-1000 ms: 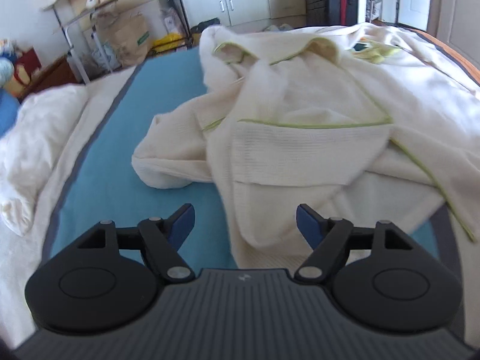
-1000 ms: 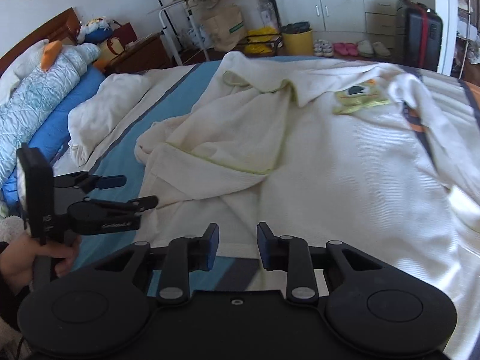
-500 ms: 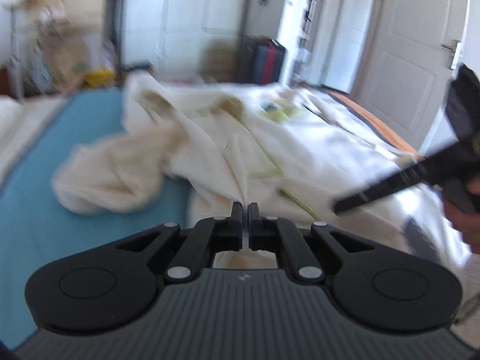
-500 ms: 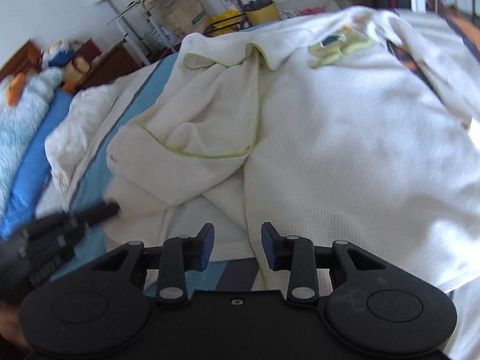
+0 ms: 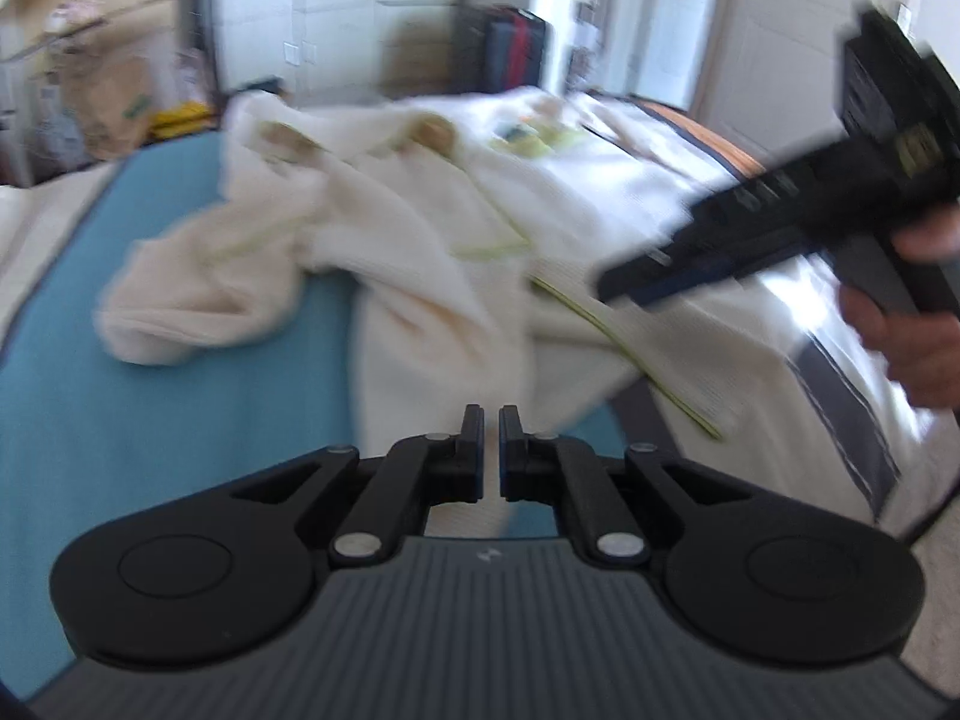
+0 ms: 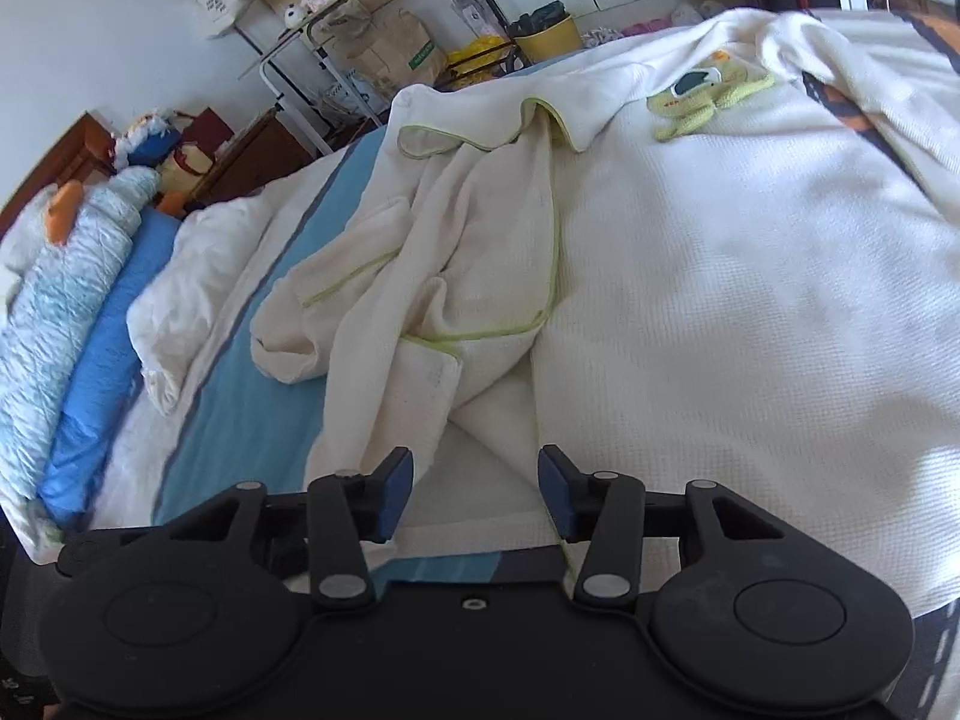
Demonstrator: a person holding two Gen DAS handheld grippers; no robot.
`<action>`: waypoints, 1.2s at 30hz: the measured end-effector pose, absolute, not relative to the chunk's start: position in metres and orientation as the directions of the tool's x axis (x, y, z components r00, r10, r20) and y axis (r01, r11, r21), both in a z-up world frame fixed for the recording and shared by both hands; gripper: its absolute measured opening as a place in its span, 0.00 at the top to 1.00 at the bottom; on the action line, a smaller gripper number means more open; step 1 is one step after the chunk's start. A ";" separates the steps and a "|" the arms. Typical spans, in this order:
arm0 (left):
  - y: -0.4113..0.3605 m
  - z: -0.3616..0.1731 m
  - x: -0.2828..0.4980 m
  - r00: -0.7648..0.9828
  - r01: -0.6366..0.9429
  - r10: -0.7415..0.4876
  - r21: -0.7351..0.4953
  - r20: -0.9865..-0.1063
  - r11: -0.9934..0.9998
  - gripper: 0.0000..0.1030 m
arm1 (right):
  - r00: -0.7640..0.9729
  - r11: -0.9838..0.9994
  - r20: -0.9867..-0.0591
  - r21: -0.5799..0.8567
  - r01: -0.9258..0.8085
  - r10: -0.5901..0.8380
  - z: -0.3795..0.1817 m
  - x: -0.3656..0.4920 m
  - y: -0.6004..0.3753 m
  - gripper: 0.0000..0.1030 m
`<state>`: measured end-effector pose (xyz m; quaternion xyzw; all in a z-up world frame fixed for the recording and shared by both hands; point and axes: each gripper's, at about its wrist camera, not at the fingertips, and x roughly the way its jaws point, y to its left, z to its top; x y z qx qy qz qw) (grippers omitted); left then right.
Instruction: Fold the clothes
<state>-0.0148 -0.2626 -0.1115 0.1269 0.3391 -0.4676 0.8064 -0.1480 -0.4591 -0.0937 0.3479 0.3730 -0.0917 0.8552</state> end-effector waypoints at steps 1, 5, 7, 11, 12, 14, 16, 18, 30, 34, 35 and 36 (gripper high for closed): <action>-0.258 -0.111 -0.008 0.345 0.825 -0.667 -0.126 -0.660 0.551 0.92 | 0.709 0.728 -0.696 0.543 0.419 0.111 -0.096 -0.148 -0.461 0.48; -0.254 -0.115 0.005 0.323 0.802 -0.669 -0.183 -0.669 0.569 0.86 | 0.712 0.710 -0.696 0.548 0.442 0.094 -0.103 -0.137 -0.463 0.48; -0.258 -0.119 0.007 0.304 0.802 -0.670 -0.199 -0.677 0.564 0.80 | 0.703 0.737 -0.708 0.513 0.441 0.072 -0.106 -0.125 -0.460 0.48; -0.265 -0.124 0.004 0.299 0.811 -0.654 -0.176 -0.695 0.558 0.74 | 0.681 0.812 -0.731 0.423 0.401 0.045 -0.116 -0.098 -0.449 0.48; -0.265 -0.125 0.004 0.303 0.811 -0.648 -0.169 -0.699 0.561 0.71 | 0.677 0.824 -0.735 0.405 0.397 0.035 -0.119 -0.095 -0.447 0.48; -0.262 -0.126 0.006 0.316 0.800 -0.637 -0.163 -0.703 0.577 0.66 | 0.676 0.848 -0.737 0.366 0.383 0.013 -0.122 -0.090 -0.441 0.50; -0.262 -0.127 0.008 0.329 0.792 -0.625 -0.154 -0.708 0.592 0.64 | 0.681 0.873 -0.732 0.324 0.364 -0.013 -0.119 -0.088 -0.434 0.80; -0.262 -0.130 0.011 0.335 0.783 -0.614 -0.151 -0.715 0.603 0.64 | 0.688 0.895 -0.725 0.281 0.347 -0.039 -0.114 -0.087 -0.427 0.96; -0.251 -0.126 0.016 0.331 0.753 -0.648 -0.222 -0.686 0.619 0.60 | 0.694 0.867 -0.675 0.163 0.470 -0.249 -0.059 -0.148 -0.404 0.97; -0.250 -0.124 0.014 0.331 0.757 -0.657 -0.225 -0.677 0.613 0.55 | 0.601 0.789 -0.737 0.153 0.595 -0.310 -0.067 -0.176 -0.416 0.97; -0.251 -0.126 0.014 0.327 0.758 -0.651 -0.222 -0.685 0.613 0.55 | 0.572 0.759 -0.759 0.162 0.630 -0.312 -0.073 -0.183 -0.421 0.97; -0.253 -0.128 0.014 0.320 0.759 -0.645 -0.219 -0.694 0.613 0.55 | 0.544 0.728 -0.779 0.173 0.664 -0.311 -0.078 -0.190 -0.427 0.97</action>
